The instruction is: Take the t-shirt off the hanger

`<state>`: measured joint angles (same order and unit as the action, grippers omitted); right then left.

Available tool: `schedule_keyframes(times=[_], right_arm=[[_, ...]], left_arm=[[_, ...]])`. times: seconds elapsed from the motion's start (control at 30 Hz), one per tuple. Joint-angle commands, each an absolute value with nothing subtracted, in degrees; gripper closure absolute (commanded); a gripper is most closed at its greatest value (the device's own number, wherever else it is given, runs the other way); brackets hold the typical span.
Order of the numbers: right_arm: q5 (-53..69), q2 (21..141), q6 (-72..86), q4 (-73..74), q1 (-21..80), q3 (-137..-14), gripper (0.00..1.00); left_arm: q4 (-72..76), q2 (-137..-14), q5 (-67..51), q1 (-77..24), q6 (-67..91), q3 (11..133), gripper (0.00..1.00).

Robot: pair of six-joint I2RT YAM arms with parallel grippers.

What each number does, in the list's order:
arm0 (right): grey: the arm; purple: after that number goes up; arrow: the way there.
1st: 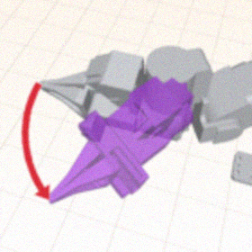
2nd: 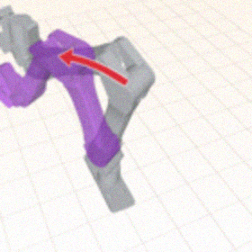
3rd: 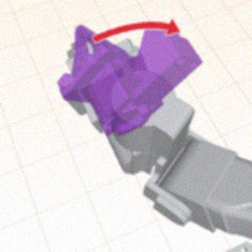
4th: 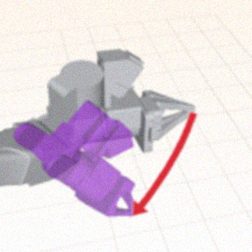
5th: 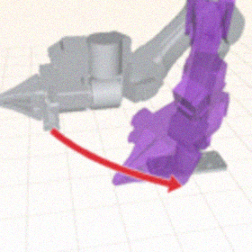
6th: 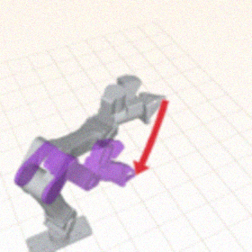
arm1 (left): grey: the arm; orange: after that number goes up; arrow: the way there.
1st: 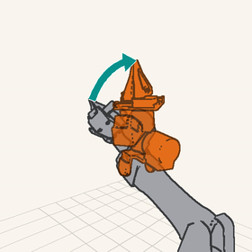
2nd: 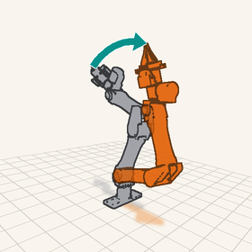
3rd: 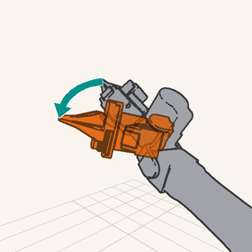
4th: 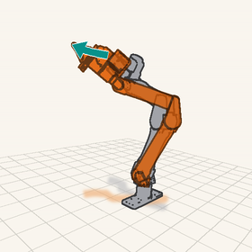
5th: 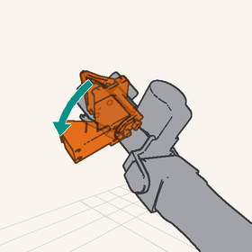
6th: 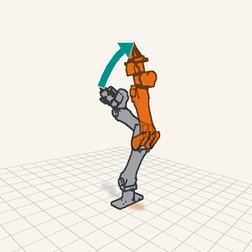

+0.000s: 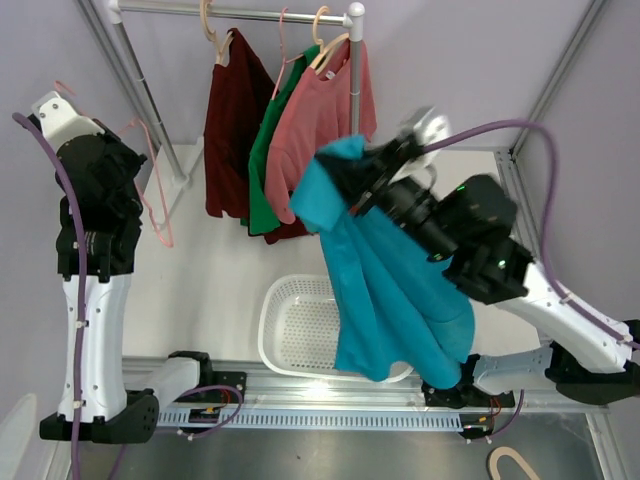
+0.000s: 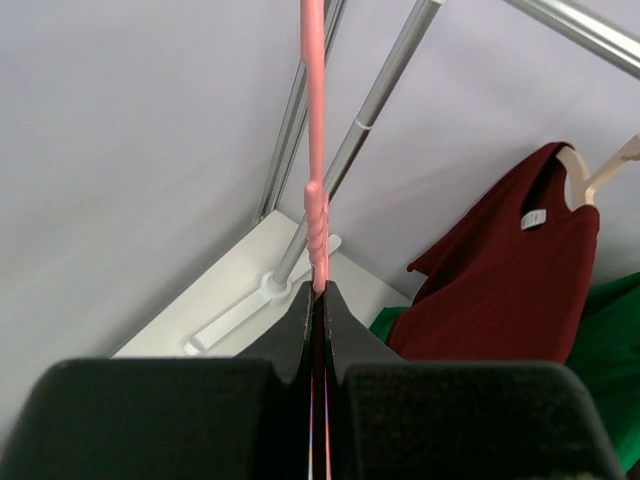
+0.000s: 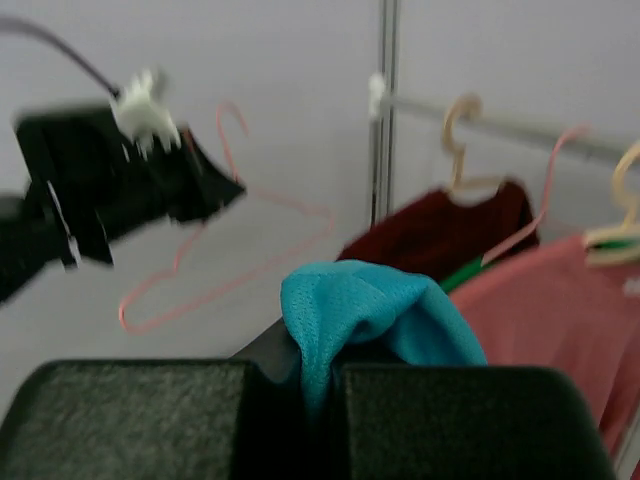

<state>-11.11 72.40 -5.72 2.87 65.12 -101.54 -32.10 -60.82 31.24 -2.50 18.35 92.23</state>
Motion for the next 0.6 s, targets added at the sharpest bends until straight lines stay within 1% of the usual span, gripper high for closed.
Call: schedule_keyframes(times=[0.0,0.07,0.23,0.27,0.33,0.4,0.47,0.5,0.57], right_arm=[[-15.11,66.64,3.32,3.17,65.04,-89.07,1.0],[-16.35,61.72,7.79,3.34,64.95,-79.6,1.0],[-14.5,55.91,16.34,10.27,67.05,-69.28,1.0],[-15.63,54.25,18.52,10.98,69.32,-65.52,1.0],[-18.53,53.27,21.52,14.57,71.79,-61.81,1.0],[-21.34,53.7,27.38,17.83,73.56,-56.29,1.0],[-20.22,55.19,31.27,20.64,73.65,-52.84,1.0],[-18.91,57.98,33.2,21.87,73.83,-51.78,1.0],[-17.41,61.94,36.29,24.95,74.35,-51.06,1.0]], left_arm=[[-24.35,-61.52,28.82,-1.06,15.47,92.63,0.99],[-22.69,-61.87,28.57,-0.88,14.77,92.99,0.99],[-23.2,-64.6,26.55,-0.18,15.38,95.71,0.99],[-23.03,-64.95,25.24,1.04,15.38,96.41,0.99],[-21.63,-65.56,23.13,2.45,15.47,96.59,0.99],[-19.87,-66.0,16.3,4.64,15.29,96.24,0.99],[-18.46,-67.41,13.46,6.49,16.17,96.24,0.99],[-17.5,-67.67,8.66,6.94,15.74,95.46,0.99],[-15.91,-68.72,7.82,7.56,15.64,95.36,0.99]])
